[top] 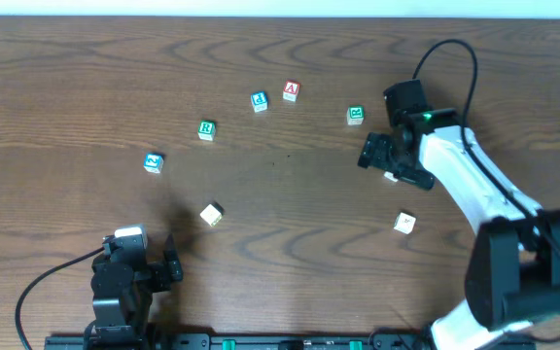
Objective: Spell out Ai2
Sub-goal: 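Reach right gripper to red I block and grasp it, then carry red I block with right gripper toward table center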
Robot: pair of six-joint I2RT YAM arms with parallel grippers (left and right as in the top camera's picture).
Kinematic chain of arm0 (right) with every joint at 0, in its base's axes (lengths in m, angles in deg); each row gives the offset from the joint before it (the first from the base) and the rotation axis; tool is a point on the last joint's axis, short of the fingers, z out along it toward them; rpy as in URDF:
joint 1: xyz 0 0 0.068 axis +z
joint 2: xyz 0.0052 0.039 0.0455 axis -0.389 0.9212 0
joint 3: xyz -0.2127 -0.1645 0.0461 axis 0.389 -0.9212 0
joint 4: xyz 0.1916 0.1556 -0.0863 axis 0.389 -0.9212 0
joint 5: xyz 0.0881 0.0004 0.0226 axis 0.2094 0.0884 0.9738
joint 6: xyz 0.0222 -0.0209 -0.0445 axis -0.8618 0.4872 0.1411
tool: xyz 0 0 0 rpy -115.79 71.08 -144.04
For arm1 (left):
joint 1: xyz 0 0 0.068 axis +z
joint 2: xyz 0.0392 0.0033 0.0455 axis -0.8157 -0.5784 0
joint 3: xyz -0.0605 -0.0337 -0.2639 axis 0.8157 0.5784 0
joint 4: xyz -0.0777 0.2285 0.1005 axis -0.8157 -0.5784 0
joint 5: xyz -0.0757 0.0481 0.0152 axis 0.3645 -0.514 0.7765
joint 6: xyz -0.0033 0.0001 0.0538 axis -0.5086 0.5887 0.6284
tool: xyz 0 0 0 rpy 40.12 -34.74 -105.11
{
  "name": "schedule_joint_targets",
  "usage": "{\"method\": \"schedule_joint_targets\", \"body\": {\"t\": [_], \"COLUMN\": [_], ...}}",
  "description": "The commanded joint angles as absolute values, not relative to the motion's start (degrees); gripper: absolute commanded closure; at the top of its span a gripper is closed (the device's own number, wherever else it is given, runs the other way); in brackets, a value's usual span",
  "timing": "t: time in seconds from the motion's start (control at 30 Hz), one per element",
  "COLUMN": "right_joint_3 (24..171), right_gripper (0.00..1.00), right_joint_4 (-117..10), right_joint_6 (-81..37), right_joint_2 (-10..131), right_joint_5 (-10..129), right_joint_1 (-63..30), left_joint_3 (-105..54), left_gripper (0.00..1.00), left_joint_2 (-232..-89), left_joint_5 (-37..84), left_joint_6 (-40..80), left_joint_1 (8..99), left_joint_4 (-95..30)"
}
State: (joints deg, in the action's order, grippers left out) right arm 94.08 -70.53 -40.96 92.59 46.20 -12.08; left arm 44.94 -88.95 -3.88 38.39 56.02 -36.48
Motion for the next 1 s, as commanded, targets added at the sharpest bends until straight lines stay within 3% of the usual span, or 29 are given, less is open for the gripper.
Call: {"method": "schedule_joint_targets", "body": {"t": [0.0, 0.37, 0.47, 0.57, 0.73, 0.97], "right_joint_3": [95.1, 95.0, 95.0, 95.0, 95.0, 95.0], "right_gripper": [0.04, 0.17, 0.26, 0.44, 0.59, 0.63], "right_joint_4": [-69.7, -67.2, -67.1, -66.3, -65.6, -65.2], "right_joint_6": [-44.9, -44.9, -44.8, -44.4, -43.5, -42.2], "right_joint_2": [94.7, 99.7, 100.2, 100.3, 100.3, 100.3], "right_joint_5": [43.6, 45.1, 45.2, 45.2, 45.0, 45.0], "right_joint_1": [-12.8, -13.8, -14.3, -14.7, -14.7, -14.7], "left_joint_3": [45.4, 45.4, 45.4, 45.4, 45.4, 45.4], "left_gripper": [0.05, 0.05, 0.05, 0.05, 0.05, 0.05], "left_joint_2": [-88.6, -88.6, -88.6, -88.6, -88.6, -88.6], "left_joint_5": [-4.7, -4.7, -4.7, -4.7, -4.7, -4.7], "left_joint_6": [38.6, 38.6, 38.6, 38.6, 38.6, 38.6], "left_joint_1": [56.2, 56.2, 56.2, 56.2, 56.2, 56.2], "left_joint_4": [-36.9, -36.9, -36.9, -36.9, -36.9, -36.9]}}
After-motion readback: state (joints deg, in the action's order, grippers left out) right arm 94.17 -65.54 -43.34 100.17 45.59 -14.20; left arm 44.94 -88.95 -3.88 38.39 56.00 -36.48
